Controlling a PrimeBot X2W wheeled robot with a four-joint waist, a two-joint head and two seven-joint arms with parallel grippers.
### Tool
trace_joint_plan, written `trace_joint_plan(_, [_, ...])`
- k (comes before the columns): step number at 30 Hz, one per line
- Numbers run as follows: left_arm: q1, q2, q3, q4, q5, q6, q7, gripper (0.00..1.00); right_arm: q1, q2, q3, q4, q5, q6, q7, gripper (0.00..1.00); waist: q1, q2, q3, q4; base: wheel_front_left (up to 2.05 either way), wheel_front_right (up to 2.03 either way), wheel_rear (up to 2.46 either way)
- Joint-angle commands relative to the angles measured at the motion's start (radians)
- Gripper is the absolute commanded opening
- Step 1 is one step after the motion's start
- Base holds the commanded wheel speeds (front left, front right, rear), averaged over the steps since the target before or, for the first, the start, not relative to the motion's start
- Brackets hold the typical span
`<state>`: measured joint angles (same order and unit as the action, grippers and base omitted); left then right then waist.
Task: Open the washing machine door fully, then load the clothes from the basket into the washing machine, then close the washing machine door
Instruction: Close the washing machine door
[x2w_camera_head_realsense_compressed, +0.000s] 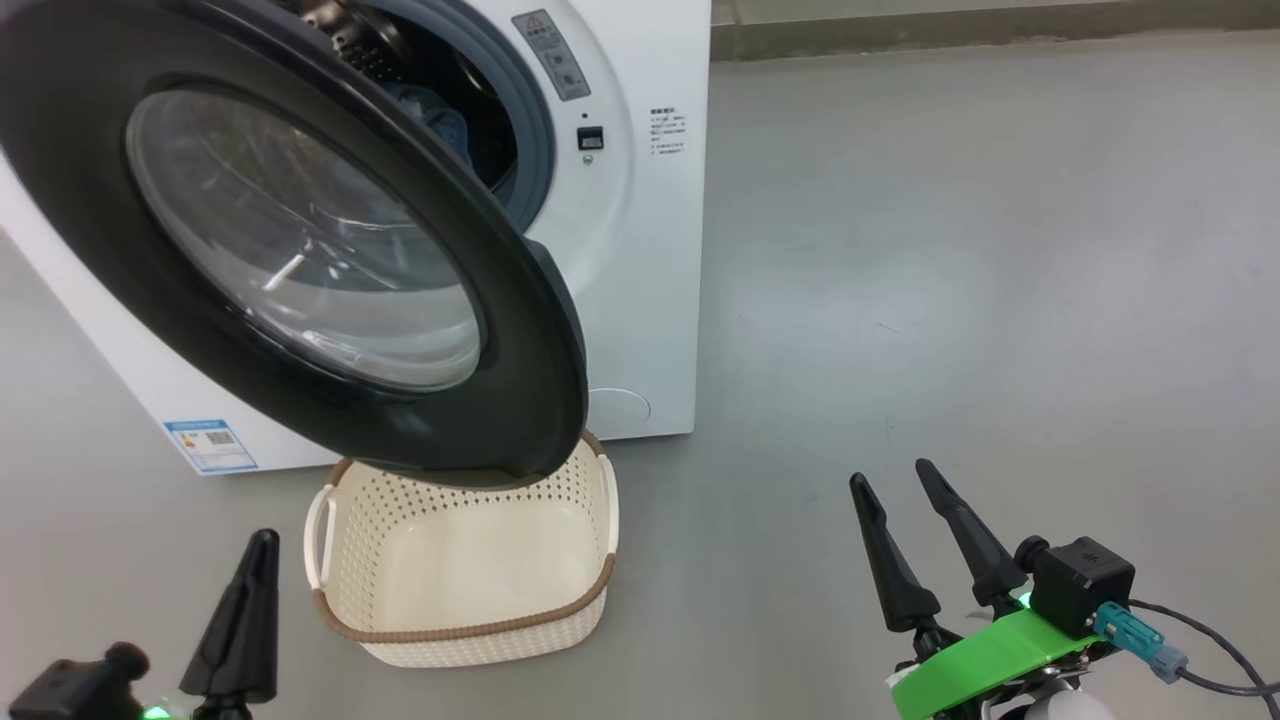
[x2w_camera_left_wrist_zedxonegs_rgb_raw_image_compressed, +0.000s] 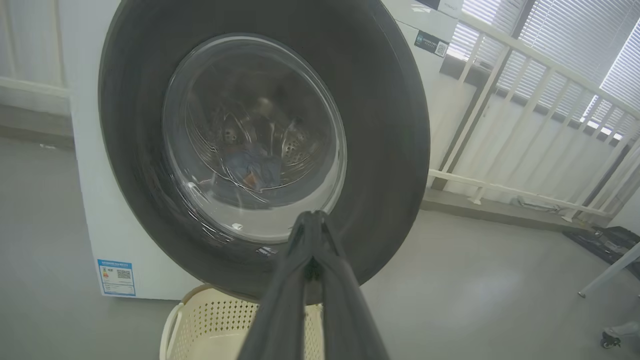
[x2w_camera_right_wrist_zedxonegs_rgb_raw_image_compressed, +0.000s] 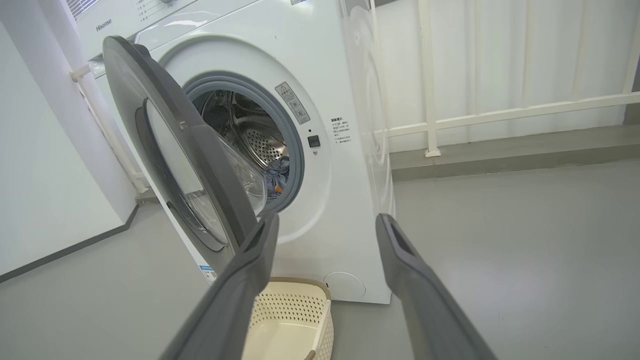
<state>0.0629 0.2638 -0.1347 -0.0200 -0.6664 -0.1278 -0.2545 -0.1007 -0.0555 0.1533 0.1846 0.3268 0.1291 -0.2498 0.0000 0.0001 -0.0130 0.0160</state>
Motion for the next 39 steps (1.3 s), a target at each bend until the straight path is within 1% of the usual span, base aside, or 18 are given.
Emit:
trace_joint_plan(1, [-0.033,-0.004,0.061,-0.017,0.091,-0.003,-0.007,0.00,-0.010,0.005,0.029,-0.024,0.003,0.002,-0.012,1.00,0.0000,-0.0001,-0.001,0.007,0.00,0.00,0.00])
trace_joint_plan(2, [-0.028,-0.024,0.083,-0.013,0.141,-0.003,-0.007,0.00,-0.011,0.005,0.030,-0.024,0.004,0.002,-0.012,1.00,0.0000,-0.0001,-0.001,0.009,0.00,0.00,0.00])
trace_joint_plan(4, [-0.019,-0.067,0.109,-0.013,0.197,-0.003,-0.007,0.00,-0.011,0.005,0.032,-0.024,0.006,0.002,-0.012,1.00,0.0000,-0.0001,-0.001,0.012,0.00,0.00,0.00])
trace_joint_plan(6, [-0.003,-0.089,0.102,-0.001,0.264,-0.003,-0.007,0.00,-0.012,0.005,0.037,-0.022,0.009,0.002,-0.012,1.00,0.0000,-0.0001,-0.002,0.015,0.00,0.00,0.00])
trace_joint_plan(8, [0.003,-0.096,0.088,0.017,0.284,-0.003,-0.007,0.62,-0.013,0.005,0.038,-0.020,0.007,0.002,-0.012,1.00,0.0000,-0.0001,-0.002,0.017,0.00,0.00,0.00])
trace_joint_plan(9, [0.004,-0.101,0.087,0.026,0.284,-0.003,-0.007,1.00,-0.014,0.005,0.037,-0.020,0.006,0.002,-0.012,1.00,0.0000,-0.0001,-0.002,0.019,0.00,0.00,0.00])
trace_joint_plan(14, [-0.002,-0.112,0.092,0.050,0.288,-0.003,-0.007,1.00,-0.016,0.005,0.034,-0.019,0.005,0.002,-0.012,1.00,0.0000,-0.0001,-0.001,0.022,0.00,0.00,0.00])
trace_joint_plan(21, [-0.012,-0.111,0.079,0.065,0.287,-0.003,-0.007,1.00,-0.015,0.005,0.034,-0.017,0.005,0.002,-0.012,1.00,0.0000,-0.0001,0.003,0.027,0.00,0.00,0.00])
trace_joint_plan(39, [-0.008,-0.119,0.066,0.053,0.285,-0.003,-0.007,1.00,-0.015,0.005,0.038,-0.014,0.003,0.002,-0.012,1.00,0.0000,-0.0001,0.001,0.036,0.00,0.00,0.00])
